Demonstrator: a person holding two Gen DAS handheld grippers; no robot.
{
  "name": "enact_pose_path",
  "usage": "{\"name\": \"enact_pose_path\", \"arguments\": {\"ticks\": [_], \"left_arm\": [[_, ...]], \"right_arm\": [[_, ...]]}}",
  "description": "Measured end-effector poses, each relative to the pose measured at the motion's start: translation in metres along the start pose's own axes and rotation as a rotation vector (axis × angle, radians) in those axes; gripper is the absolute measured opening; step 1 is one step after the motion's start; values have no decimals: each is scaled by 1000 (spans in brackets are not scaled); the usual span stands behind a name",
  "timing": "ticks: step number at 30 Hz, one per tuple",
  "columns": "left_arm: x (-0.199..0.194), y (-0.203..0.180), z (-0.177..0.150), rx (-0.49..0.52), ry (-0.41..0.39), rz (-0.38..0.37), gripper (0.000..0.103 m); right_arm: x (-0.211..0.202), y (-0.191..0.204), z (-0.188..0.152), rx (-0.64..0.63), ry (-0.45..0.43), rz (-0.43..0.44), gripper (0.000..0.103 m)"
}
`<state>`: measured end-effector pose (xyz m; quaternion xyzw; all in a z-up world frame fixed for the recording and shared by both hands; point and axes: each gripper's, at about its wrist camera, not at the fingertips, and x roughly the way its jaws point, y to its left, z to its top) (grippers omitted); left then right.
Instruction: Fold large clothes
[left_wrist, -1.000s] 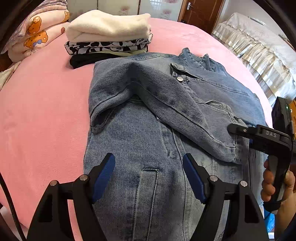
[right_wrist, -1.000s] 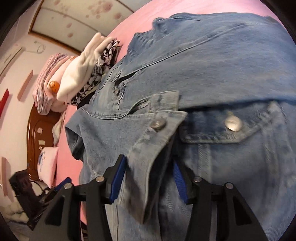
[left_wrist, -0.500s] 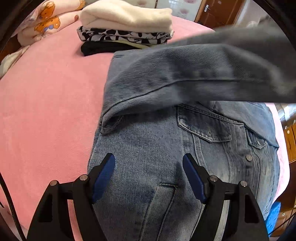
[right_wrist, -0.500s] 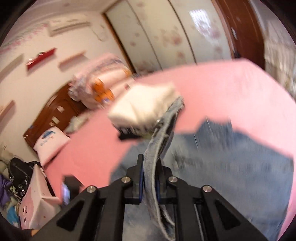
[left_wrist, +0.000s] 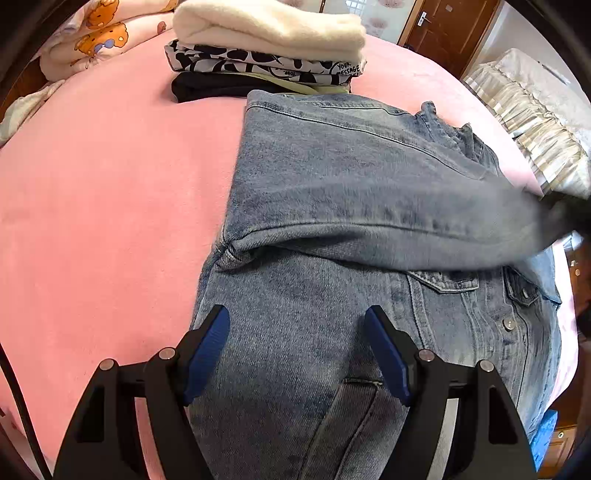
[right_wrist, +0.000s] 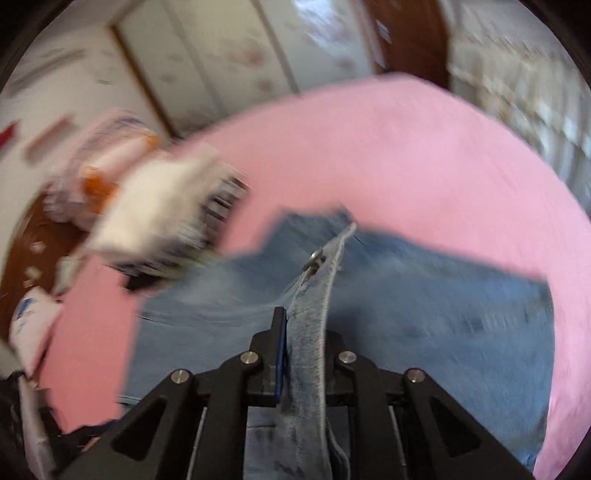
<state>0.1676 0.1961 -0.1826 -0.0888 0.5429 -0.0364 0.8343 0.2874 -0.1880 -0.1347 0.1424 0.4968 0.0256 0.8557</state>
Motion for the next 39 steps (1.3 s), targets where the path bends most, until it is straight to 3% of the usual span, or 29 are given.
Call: {"name": "enact_pose_path", "arguments": {"ticks": [2,5,7,10,17,18,19,20,21,23,28,30,31,33,39], "left_arm": [[-2,2,3,-2,-4,-23,74],[-8,8,14,-6,-20,-72,74],[-12,14,24,-23,-32,-104,74],[-10,26,41,-71,-24,-150,75],[27,52,54,-177,59,-130,75],[34,53,54,-177,78,-108,74],[38,53,53,-174,87,-87,72],[42,52,52,-170,88,-73,70],[44,51,52,-159,83,-56,69],[49,47,50,-144,81,-31,69],[50,31,54,-64,82,44,69],[45,29,61,-40,75,15,69],[43,27,65,-35,71,0,69],[40,27,79,-29,55,-20,69],[69,25,134,-33,40,-36,70]], "right_arm": [[37,-27,-17,72,133,-16,19],[26,-42,-26,152,84,61,31],[16,-42,-29,155,48,85,53],[6,-37,-33,115,41,134,59],[23,-31,-52,34,92,79,60],[20,-29,-56,-2,83,58,53],[18,-25,-60,-39,82,27,22],[15,-20,-62,-64,86,38,13],[8,-18,-63,-65,61,40,11],[-3,-17,-64,-90,8,16,10],[16,-19,-68,-109,65,-20,15],[13,-21,-59,-84,81,10,20],[12,-24,-56,-66,82,32,31],[8,-36,-47,-13,59,73,44],[35,-54,-14,73,60,151,44]]}}
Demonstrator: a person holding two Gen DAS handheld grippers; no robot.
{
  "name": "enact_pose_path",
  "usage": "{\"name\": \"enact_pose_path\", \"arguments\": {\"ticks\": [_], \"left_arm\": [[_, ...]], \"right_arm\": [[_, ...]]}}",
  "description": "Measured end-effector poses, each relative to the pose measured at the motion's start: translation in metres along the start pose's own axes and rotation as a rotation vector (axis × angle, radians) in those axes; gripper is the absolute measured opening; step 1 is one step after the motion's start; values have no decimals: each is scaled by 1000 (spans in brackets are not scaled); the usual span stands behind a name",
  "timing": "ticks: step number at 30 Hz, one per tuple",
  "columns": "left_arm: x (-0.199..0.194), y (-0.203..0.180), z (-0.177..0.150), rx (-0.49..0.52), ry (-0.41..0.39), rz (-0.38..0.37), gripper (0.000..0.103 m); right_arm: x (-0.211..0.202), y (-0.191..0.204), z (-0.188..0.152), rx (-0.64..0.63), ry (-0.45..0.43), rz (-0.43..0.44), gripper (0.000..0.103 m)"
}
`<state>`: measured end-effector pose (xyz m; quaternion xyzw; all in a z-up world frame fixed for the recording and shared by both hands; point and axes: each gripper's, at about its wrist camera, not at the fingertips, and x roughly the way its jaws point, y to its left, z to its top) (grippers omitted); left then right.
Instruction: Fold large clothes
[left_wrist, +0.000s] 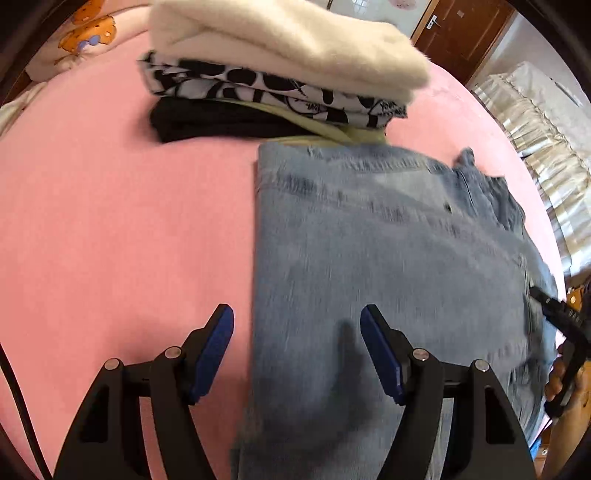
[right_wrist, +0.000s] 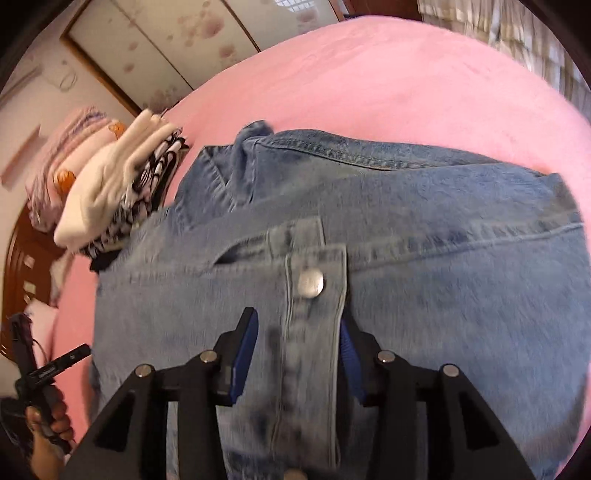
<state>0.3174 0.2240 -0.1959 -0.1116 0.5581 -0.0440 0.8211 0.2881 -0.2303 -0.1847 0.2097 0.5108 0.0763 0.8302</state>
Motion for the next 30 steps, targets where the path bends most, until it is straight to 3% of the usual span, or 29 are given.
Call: {"name": "enact_pose_path", "arguments": {"ticks": [3,4,5,6,7,9,13,19,23,25,28,30], "left_arm": [[21,0,19,-7,23,6,69],[26,-1,23,-6,21,1,51],[28,-3,26,0,8,5,40],[29,-5,29,7,-5,33,20],[27,-6,32,6,-24,60,12],[21,-7,37,-2,-75,84,8],[15,-11,41,6,-162,136,6],[25,-2,39,-21,-192,232,5],[21,14,37,-56,-141,168,6],[13,9,37,-22,-156,191,12],[1,-5,39,22,-190,192,21],[-2,-13,45,33,-184,162,22]], "right_arm": [[9,8,4,-55,0,-34,42],[11,16,3,-103,-7,-88,37],[12,24,2,-147,-10,-129,17],[13,29,4,-168,-16,-141,16],[9,33,5,-183,-29,-147,12],[-6,36,9,-194,-89,-126,10],[-18,40,21,-188,-200,-116,10],[26,38,10,-262,-115,-254,12],[12,43,2,-268,-61,-281,32],[2,50,-1,-288,-98,-312,35],[-15,61,1,-291,-155,-246,35],[-15,65,11,-251,-136,-187,35]]}}
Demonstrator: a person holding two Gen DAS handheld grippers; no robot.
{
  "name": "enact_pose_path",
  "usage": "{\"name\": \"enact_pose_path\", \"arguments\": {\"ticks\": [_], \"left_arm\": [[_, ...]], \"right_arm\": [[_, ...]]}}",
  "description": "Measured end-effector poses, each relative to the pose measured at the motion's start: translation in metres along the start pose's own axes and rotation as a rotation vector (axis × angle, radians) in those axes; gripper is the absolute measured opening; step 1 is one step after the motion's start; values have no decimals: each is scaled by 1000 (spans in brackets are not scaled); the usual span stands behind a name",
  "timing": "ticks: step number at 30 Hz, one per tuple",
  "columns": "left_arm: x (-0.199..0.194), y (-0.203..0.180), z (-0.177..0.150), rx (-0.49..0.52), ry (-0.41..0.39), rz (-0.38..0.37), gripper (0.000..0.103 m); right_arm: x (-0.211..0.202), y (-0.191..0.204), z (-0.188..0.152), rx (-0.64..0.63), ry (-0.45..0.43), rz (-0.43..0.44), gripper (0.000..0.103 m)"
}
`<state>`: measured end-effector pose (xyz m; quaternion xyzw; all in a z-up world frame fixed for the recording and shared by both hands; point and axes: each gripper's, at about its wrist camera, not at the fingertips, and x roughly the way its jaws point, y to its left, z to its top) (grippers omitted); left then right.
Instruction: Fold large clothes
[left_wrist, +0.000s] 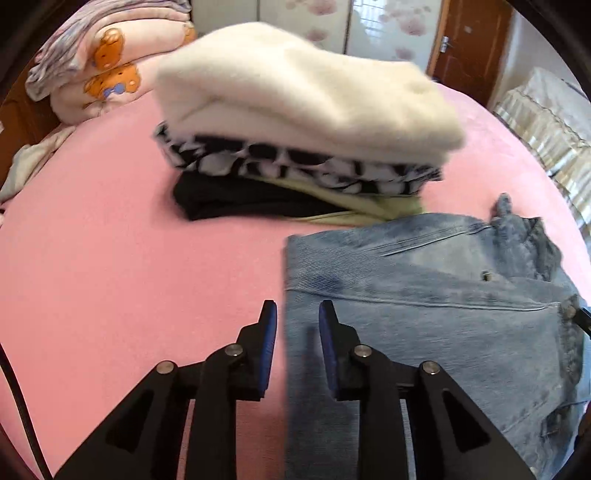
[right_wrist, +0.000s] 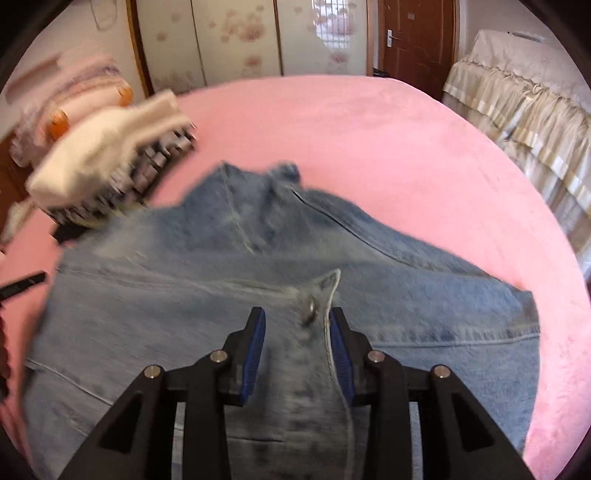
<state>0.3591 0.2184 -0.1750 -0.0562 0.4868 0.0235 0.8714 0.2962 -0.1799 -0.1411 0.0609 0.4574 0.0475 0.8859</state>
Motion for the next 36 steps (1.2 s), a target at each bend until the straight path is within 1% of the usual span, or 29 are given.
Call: {"name": "enact_pose_path", "arguments": {"ticks": [3,4,5,6,9,10,11,12,13,14,16,17,18,19,20,21,22,23,24,25,26,28,29,30,32,33,35,36], "left_arm": [[-4,-19,4,-4,17,-64,22],[-7,-24,6,0,17,-89,22],[-10,-35,5,5,15,-111,22],[-11,-42,4,9,14,-127,22],[-13,-68,-6,10,24,-200,22],[-12,-75,-11,10,33,-220,22],[-10,-85,-16,14,45,-240,22],[-6,-95,-21,22,55,-251,22],[-2,-102,-26,28,66,-253,23],[2,-107,-31,32,80,-250,23],[13,-115,-41,34,96,-236,24],[16,-117,-44,42,89,-227,24],[20,-118,-48,61,87,-220,24],[22,-117,-49,76,89,-218,24],[24,-116,-50,89,90,-219,24],[25,-114,-51,106,91,-225,24],[24,-111,-50,121,91,-225,24],[24,-108,-49,134,88,-214,24],[23,-102,-47,144,85,-197,24],[22,-96,-46,153,84,-175,24],[21,-89,-46,155,87,-170,24],[22,-80,-46,144,93,-178,24],[21,-76,-46,137,94,-180,24],[20,-73,-47,133,93,-178,24],[19,-72,-47,124,96,-168,26],[18,-73,-47,120,100,-164,30],[15,-75,-47,116,108,-158,43],[12,-74,-48,116,108,-151,58]], "right_arm": [[9,1,11,65,32,49,35],[10,5,12,69,28,24,35],[10,11,13,67,17,4,35],[9,17,13,65,3,3,35],[1,40,10,60,-78,-30,35],[-1,49,7,51,-98,4,35],[2,61,5,37,-91,56,35],[5,68,3,25,-75,93,35],[12,84,-2,-5,-46,141,35],[18,97,-7,-34,-31,158,35],[31,116,-16,-96,1,170,35],[37,121,-20,-115,16,160,35],[46,123,-25,-133,40,128,35],[51,120,-28,-137,55,104,28],[54,110,-29,-128,61,98,23],[52,101,-30,-116,59,96,14],[49,88,-29,-97,51,69,6],[46,72,-29,-79,45,40,1],[44,61,-29,-65,43,16,0],[42,45,-30,-45,46,-47,0],[39,22,-32,-17,48,-122,0],[33,-7,-35,51,55,-69,0],[29,-20,-36,89,64,-19,0],[26,-24,-37,99,70,0,0],[21,-18,-39,63,68,-85,0],[20,-15,-40,46,71,-98,3],[19,-9,-42,33,72,-120,4],[18,-8,-42,35,74,-120,5]]}}
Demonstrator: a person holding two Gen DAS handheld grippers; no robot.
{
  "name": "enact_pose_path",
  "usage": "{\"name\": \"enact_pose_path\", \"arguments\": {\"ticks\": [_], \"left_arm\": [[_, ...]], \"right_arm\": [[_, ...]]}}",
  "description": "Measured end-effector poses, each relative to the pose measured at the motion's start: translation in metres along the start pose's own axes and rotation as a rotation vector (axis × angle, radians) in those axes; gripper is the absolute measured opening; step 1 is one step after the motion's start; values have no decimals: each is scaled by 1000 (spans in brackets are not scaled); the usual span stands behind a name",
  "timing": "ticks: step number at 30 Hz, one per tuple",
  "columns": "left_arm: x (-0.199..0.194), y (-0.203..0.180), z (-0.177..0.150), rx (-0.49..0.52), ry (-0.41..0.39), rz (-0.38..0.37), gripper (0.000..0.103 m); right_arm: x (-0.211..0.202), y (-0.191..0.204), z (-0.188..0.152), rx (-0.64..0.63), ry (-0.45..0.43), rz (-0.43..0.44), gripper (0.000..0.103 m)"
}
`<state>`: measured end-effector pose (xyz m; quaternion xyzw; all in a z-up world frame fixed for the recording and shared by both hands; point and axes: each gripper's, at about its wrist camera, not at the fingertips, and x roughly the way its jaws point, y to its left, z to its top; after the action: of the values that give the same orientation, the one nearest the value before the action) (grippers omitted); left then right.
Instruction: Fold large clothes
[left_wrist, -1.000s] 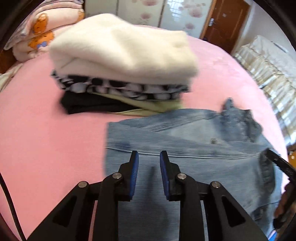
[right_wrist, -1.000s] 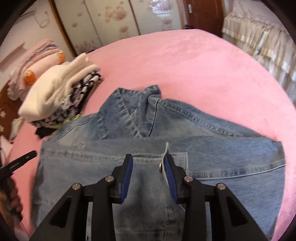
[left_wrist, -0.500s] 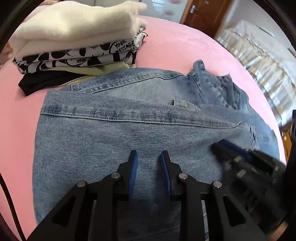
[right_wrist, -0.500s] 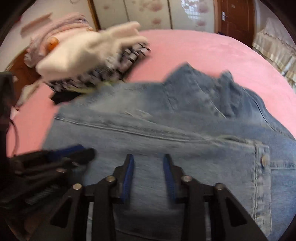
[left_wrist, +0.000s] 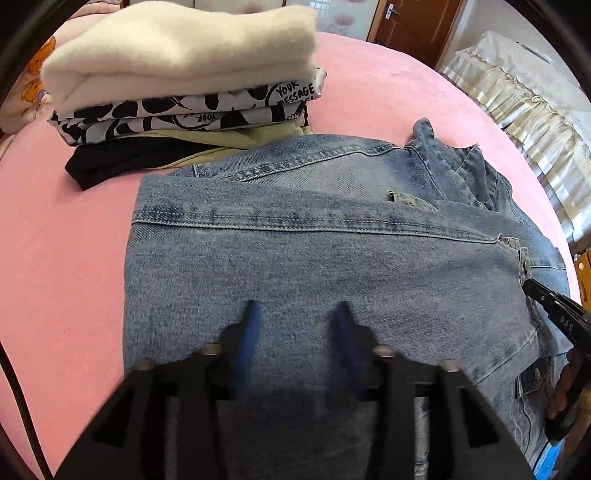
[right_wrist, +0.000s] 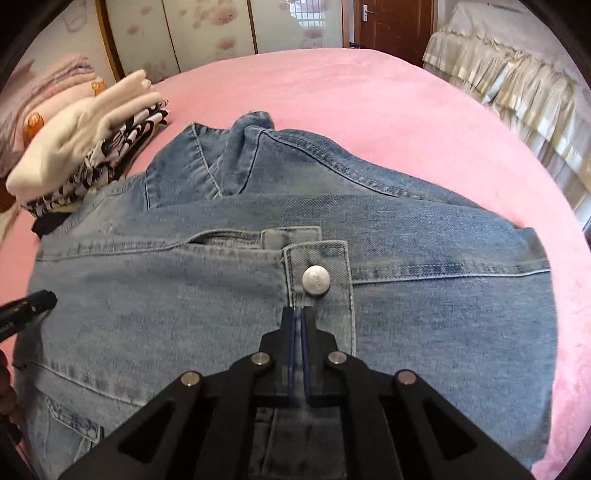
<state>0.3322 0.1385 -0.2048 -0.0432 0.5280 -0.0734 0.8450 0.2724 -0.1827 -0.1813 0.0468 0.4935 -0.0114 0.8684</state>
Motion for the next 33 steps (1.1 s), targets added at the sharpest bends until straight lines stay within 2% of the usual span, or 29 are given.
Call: {"name": "enact_pose_path", "arguments": {"ticks": [1,2,5,13,29,32,33], "left_arm": [[-4,-2,-1,3,-7,19,66],[-8,-5,-2,12,-16,37,66],[-19,-8,-5,29,-18,43,66],[-68,-9,-11,-6,-65,33,66],[-205,-54,-63,99,-235,63,66],[-233,-63,-78,129,-294,61,66],[-243,-67,-85,138,-310,57,66]], "right_arm": [[-2,0,-1,7,4,7,7],[-4,1,-1,19,5,18,7],[-15,4,-1,41,3,51,7],[-56,8,-11,34,-36,59,7],[-191,0,-46,53,-203,89,7],[-216,-4,-57,56,-235,89,12],[-222,-5,-60,56,-244,90,17]]}}
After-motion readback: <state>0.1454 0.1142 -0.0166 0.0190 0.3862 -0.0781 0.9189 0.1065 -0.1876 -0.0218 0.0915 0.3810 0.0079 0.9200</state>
